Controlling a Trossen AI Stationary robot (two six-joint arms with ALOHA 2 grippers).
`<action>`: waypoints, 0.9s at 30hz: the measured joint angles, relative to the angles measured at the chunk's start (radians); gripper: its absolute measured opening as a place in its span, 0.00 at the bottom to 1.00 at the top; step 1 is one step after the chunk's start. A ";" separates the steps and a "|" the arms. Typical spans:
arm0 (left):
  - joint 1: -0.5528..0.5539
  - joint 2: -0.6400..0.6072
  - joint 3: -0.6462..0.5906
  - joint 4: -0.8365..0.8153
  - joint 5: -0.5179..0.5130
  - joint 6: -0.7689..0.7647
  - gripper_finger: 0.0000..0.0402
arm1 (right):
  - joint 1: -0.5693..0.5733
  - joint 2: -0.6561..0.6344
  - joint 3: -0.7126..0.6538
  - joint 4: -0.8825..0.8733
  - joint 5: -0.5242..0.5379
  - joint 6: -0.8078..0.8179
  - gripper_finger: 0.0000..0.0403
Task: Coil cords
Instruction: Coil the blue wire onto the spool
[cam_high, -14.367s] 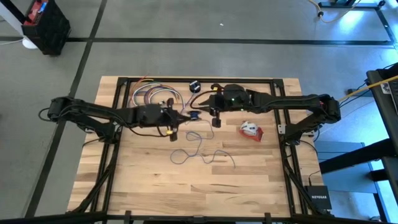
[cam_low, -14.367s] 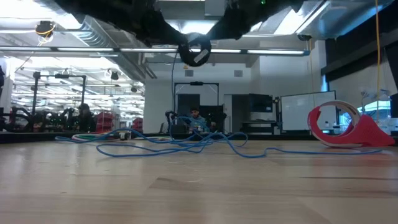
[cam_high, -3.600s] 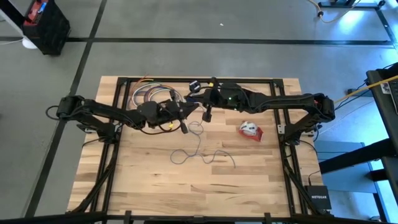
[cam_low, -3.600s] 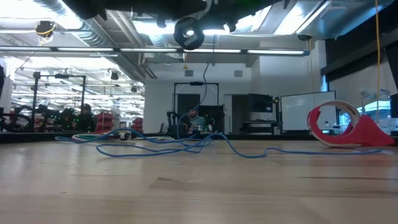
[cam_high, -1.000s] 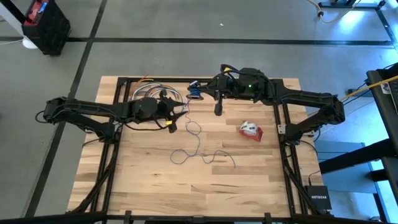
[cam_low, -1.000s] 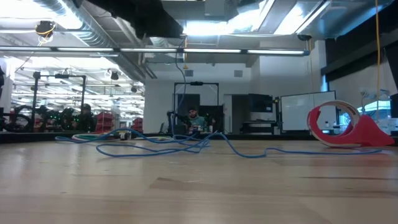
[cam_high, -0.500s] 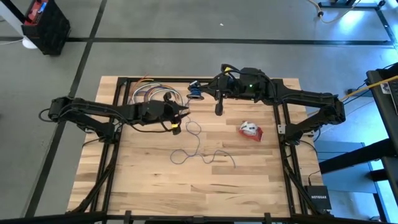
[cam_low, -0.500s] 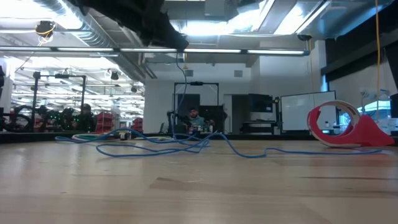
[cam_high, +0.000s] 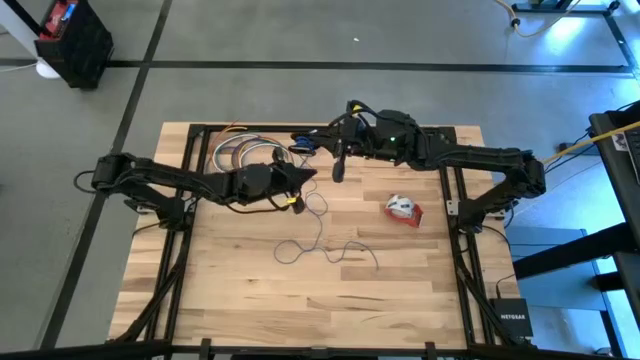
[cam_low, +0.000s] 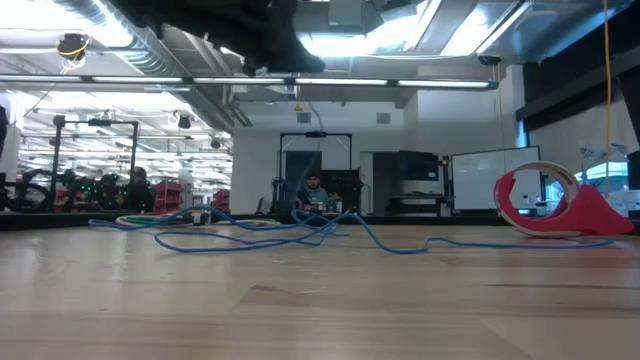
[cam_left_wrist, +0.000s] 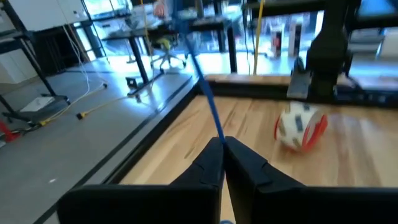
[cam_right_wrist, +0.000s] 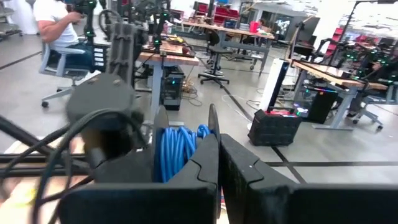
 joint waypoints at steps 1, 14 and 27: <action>-0.002 0.014 0.000 0.034 0.000 -0.002 0.01 | 0.000 0.010 0.000 0.013 0.012 0.000 0.01; -0.067 0.004 0.027 0.182 0.002 -0.007 0.00 | 0.000 0.068 -0.012 0.067 -0.012 -0.017 0.01; -0.109 -0.005 0.072 0.173 -0.003 0.022 0.01 | 0.000 0.065 -0.035 -0.009 0.017 -0.051 0.01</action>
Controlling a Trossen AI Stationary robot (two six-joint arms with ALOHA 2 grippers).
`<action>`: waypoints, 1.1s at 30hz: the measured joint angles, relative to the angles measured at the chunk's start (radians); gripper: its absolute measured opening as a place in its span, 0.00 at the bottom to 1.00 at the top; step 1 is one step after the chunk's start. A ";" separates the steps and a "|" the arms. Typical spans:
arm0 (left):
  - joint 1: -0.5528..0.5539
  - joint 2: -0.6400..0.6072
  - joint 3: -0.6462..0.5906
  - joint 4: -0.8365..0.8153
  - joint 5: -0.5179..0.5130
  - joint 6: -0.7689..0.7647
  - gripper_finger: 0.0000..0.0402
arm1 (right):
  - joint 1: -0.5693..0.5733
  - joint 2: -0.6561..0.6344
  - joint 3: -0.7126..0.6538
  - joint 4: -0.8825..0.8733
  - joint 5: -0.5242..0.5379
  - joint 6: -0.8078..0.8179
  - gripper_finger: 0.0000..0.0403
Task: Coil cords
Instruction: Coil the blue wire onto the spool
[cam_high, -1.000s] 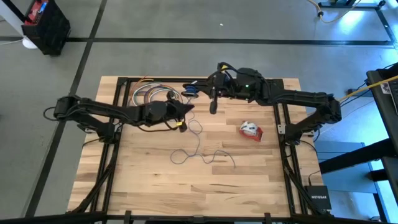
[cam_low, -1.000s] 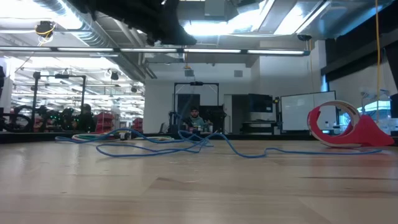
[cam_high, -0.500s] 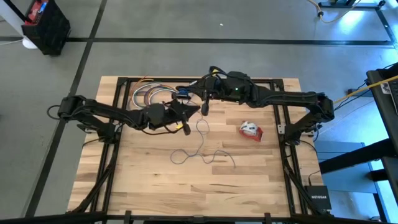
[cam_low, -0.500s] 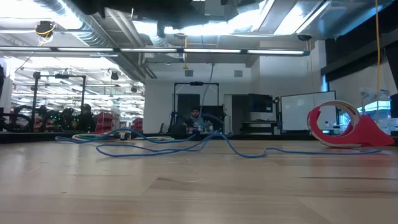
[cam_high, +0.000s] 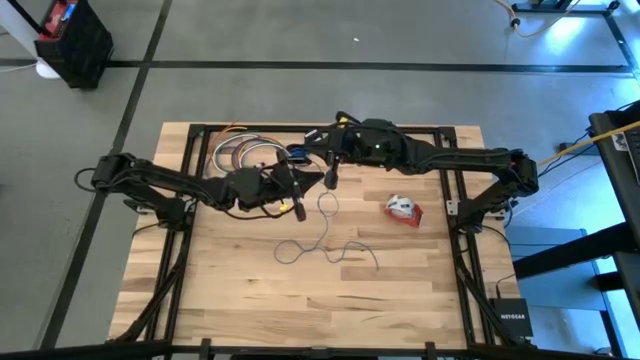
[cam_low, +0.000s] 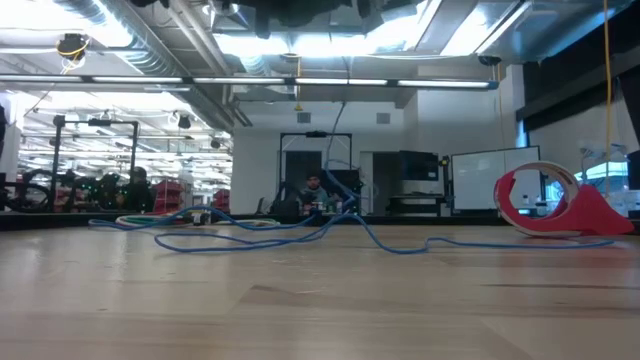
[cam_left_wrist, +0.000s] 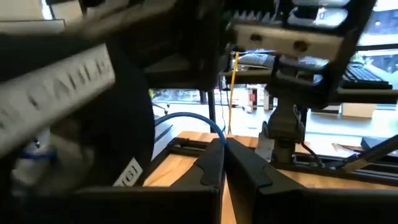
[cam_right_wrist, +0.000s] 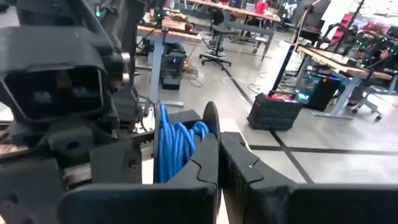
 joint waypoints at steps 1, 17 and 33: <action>-0.001 -0.005 0.000 -0.003 0.000 0.005 0.01 | 0.000 0.000 0.000 -0.010 0.007 -0.006 0.01; -0.029 -0.249 0.003 -0.277 -0.079 0.037 0.01 | -0.001 0.003 -0.001 -0.107 0.059 -0.074 0.01; -0.011 -0.432 0.001 -0.704 -0.152 -0.030 0.01 | 0.001 -0.018 0.000 -0.092 -0.052 -0.048 0.01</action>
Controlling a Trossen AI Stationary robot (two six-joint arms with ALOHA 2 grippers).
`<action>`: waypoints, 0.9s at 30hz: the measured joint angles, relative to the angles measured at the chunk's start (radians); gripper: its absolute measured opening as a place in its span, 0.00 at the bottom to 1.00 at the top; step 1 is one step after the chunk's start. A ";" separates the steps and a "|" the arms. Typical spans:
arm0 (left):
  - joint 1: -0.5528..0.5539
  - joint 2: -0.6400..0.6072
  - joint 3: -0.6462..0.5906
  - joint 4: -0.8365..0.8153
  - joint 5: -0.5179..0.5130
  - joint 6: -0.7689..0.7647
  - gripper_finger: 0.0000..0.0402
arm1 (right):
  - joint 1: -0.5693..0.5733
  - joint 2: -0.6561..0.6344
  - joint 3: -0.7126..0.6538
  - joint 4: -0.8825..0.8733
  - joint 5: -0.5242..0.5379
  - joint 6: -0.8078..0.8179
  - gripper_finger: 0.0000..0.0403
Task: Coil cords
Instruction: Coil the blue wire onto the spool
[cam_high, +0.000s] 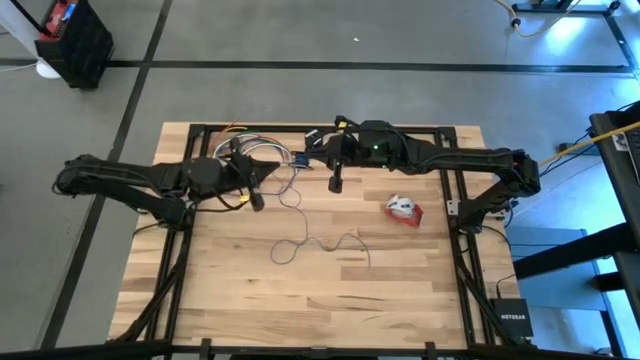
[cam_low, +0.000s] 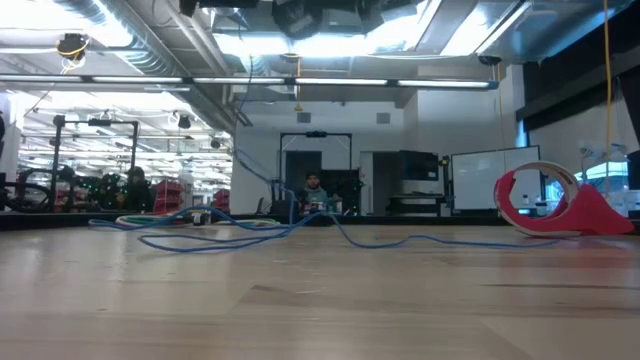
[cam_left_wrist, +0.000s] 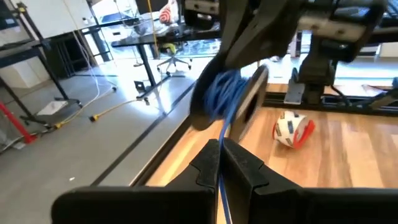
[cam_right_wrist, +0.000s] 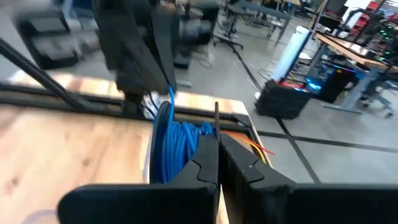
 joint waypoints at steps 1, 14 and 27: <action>0.006 0.004 0.000 -0.004 0.000 -0.004 0.01 | 0.000 -0.003 0.000 0.012 -0.017 0.014 0.01; 0.034 0.162 0.000 0.017 -0.010 0.029 0.01 | 0.000 -0.021 0.011 0.086 -0.082 0.079 0.01; 0.038 0.198 -0.003 -0.001 -0.011 0.039 0.01 | -0.001 -0.089 0.016 0.093 -0.059 0.056 0.01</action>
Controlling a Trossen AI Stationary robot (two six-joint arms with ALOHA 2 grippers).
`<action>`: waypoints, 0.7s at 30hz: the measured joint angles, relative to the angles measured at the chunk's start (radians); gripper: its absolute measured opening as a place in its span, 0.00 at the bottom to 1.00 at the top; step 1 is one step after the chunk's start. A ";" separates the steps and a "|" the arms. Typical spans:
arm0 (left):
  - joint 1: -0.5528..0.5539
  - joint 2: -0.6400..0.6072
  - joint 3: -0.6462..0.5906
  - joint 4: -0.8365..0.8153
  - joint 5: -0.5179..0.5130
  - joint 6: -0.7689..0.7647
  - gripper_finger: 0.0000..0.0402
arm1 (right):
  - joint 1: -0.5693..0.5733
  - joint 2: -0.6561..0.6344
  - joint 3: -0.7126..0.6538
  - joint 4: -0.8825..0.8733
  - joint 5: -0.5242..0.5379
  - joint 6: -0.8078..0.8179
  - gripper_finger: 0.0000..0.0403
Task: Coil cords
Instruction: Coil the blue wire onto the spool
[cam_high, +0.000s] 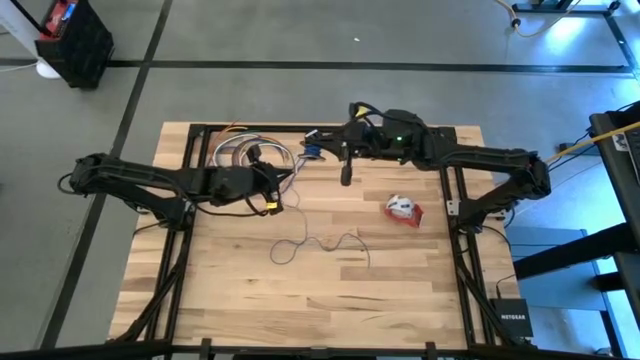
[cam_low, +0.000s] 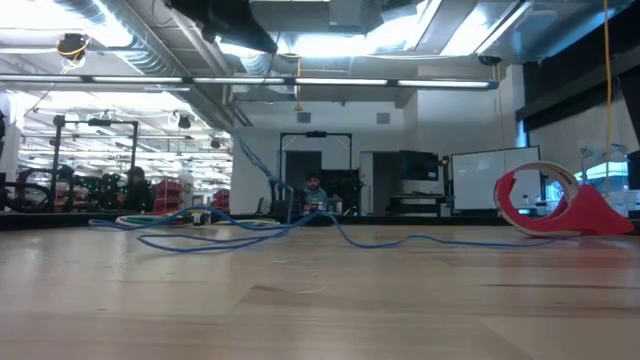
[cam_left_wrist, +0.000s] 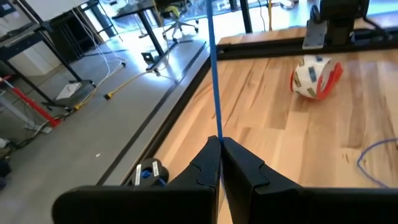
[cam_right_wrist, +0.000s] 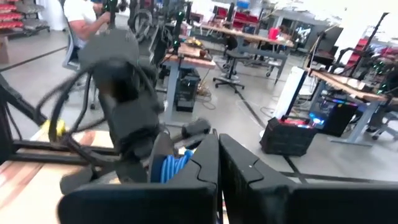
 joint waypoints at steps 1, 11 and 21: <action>0.000 0.002 -0.001 -0.002 0.000 0.001 0.01 | 0.000 -0.007 0.001 0.003 0.003 0.000 0.01; 0.001 0.048 -0.004 -0.027 0.004 -0.016 0.01 | 0.000 -0.101 0.006 0.022 0.027 -0.001 0.01; 0.005 0.043 0.008 -0.074 0.005 -0.039 0.17 | -0.001 -0.147 0.004 -0.134 0.110 -0.031 0.01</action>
